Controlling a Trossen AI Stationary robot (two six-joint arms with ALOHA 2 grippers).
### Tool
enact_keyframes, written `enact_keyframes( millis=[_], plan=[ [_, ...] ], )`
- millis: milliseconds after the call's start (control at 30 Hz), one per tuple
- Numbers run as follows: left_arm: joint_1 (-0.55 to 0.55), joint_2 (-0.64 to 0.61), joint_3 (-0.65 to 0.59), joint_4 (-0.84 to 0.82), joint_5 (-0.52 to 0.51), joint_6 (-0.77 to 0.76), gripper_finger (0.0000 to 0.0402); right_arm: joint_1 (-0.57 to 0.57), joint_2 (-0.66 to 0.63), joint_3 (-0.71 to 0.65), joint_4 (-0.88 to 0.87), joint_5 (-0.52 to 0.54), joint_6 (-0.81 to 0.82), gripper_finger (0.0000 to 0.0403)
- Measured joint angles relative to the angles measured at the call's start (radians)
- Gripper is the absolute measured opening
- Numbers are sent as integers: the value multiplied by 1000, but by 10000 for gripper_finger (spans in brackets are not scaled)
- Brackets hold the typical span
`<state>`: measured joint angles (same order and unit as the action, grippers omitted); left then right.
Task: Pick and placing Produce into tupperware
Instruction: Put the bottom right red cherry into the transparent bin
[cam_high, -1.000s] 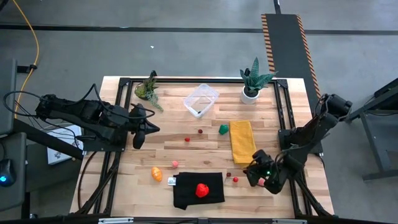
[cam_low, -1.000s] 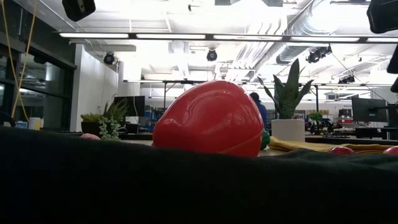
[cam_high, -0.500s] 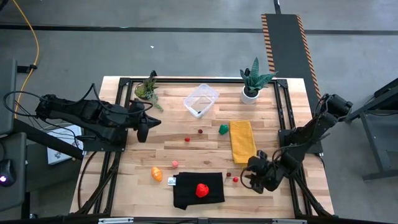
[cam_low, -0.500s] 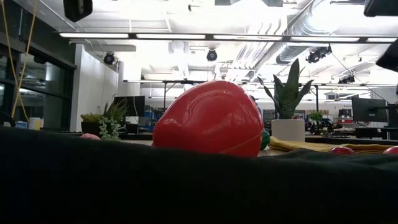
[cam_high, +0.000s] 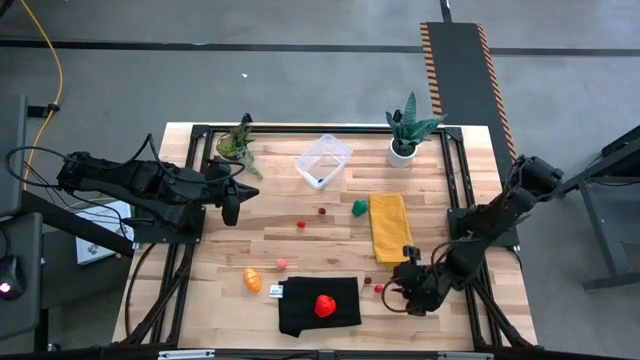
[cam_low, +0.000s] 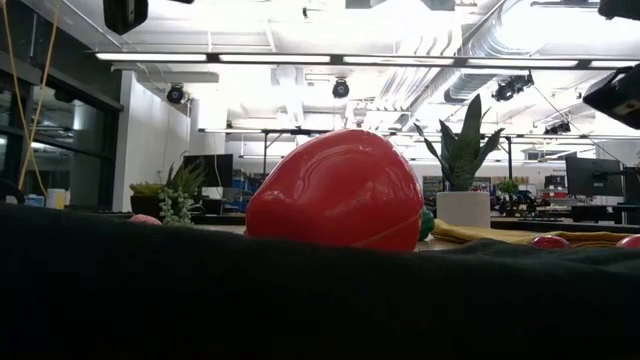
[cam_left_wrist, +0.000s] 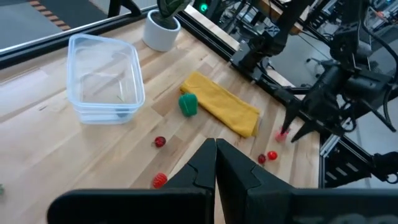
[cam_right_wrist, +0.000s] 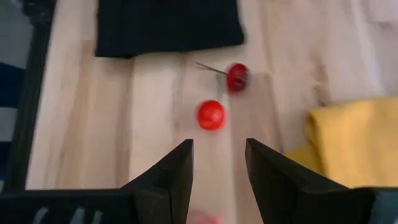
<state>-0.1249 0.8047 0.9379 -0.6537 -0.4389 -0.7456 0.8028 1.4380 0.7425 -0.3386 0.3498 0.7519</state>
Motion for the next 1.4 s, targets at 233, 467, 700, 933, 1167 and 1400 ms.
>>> enact_keyframes(
  millis=[233,467,700,933,1167,1400],
  plan=[
    [0,0,0,0,0,0,1,-39,77,0,103,-28,-46,138],
    [0,0,0,-1,0,0,1,-70,134,0,159,-72,-83,138],
    [0,0,0,-6,0,0,1,-72,161,0,185,-80,-99,140],
    [0,1,0,-13,0,0,1,-91,171,0,191,-93,-102,155],
    [0,1,0,-24,3,0,1,-109,181,0,201,-122,-106,163],
    [0,1,0,-27,8,0,1,-109,209,1,243,-140,-128,163]
  ],
)
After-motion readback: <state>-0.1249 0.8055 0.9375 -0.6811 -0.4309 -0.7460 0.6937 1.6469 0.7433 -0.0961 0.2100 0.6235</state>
